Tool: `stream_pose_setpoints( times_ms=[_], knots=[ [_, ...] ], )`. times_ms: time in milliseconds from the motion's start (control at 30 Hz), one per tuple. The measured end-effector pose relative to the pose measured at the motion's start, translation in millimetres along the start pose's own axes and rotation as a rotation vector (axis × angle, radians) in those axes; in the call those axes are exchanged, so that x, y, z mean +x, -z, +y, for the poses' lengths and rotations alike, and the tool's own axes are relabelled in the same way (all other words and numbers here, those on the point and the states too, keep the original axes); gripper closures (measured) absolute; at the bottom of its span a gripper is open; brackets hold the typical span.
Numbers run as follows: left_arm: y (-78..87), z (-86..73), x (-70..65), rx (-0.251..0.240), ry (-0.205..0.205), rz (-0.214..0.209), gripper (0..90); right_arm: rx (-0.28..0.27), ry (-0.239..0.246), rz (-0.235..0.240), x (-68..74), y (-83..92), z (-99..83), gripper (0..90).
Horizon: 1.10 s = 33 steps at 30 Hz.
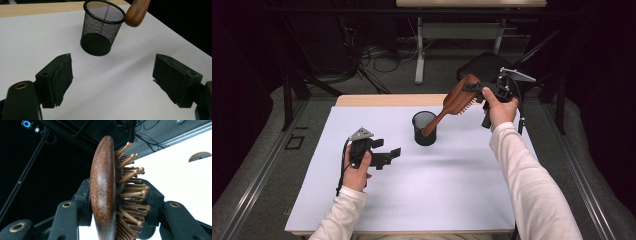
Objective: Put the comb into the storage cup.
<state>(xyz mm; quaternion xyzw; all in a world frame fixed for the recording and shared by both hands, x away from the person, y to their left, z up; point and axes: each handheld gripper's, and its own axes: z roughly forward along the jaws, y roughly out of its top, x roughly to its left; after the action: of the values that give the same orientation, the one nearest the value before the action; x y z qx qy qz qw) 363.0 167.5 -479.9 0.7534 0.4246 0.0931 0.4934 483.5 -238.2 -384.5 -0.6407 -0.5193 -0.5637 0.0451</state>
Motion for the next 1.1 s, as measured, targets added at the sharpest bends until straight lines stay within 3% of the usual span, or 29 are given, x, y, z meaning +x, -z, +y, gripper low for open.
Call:
stream_pose_setpoints(
  times_ms=[467,1100],
  knots=[
    [0.0,0.0,0.8,-0.001,0.004,0.000,16.5,-0.070,-0.010,-0.025,1.6,-5.3,1.6,51.2],
    [2.0,0.4,1.8,-0.008,0.006,-0.004,16.5,-0.172,0.020,-0.085,3.4,-15.1,-1.2,51.1]
  ],
)
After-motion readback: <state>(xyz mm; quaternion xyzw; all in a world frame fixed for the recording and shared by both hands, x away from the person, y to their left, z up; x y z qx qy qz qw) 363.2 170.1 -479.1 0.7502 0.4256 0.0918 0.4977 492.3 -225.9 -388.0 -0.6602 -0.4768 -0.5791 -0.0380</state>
